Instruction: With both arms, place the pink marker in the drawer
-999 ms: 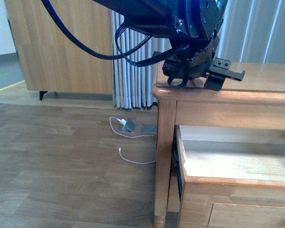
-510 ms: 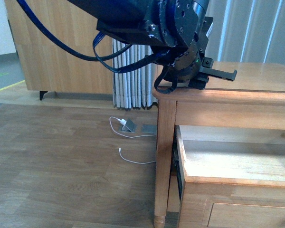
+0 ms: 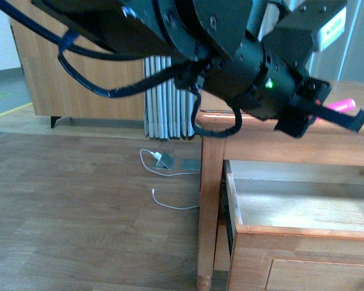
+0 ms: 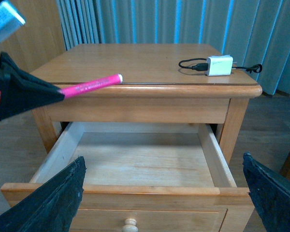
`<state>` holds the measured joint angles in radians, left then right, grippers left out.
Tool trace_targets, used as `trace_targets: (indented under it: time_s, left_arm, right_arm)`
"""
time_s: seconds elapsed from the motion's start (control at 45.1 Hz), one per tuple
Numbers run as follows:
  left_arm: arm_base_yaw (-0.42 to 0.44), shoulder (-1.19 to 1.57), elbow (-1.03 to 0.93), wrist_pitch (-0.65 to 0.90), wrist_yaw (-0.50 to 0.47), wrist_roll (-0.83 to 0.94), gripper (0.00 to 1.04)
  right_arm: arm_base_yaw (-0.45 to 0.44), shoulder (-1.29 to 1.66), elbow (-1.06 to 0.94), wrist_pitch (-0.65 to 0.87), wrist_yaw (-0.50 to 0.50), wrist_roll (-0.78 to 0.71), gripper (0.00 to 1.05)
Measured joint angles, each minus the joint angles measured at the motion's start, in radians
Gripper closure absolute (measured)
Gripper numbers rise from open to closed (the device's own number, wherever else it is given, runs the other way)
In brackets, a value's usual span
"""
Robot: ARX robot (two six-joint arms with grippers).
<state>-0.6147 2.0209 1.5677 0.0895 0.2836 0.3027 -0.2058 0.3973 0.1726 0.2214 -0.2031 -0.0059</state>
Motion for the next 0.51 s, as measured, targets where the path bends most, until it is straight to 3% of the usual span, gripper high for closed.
trace_targets:
  time_s: [0.377,0.51]
  left_arm:
    - [-0.027,0.168,0.03,0.024,-0.065,-0.008,0.91]
    - [-0.043,0.184,0.037,0.033,-0.083,-0.016,0.7]
  right_arm:
    - [0.0,0.0,0.0,0.0,0.0,0.0,0.08]
    - [0.0,0.0,0.0,0.0,0.0,0.0,0.08]
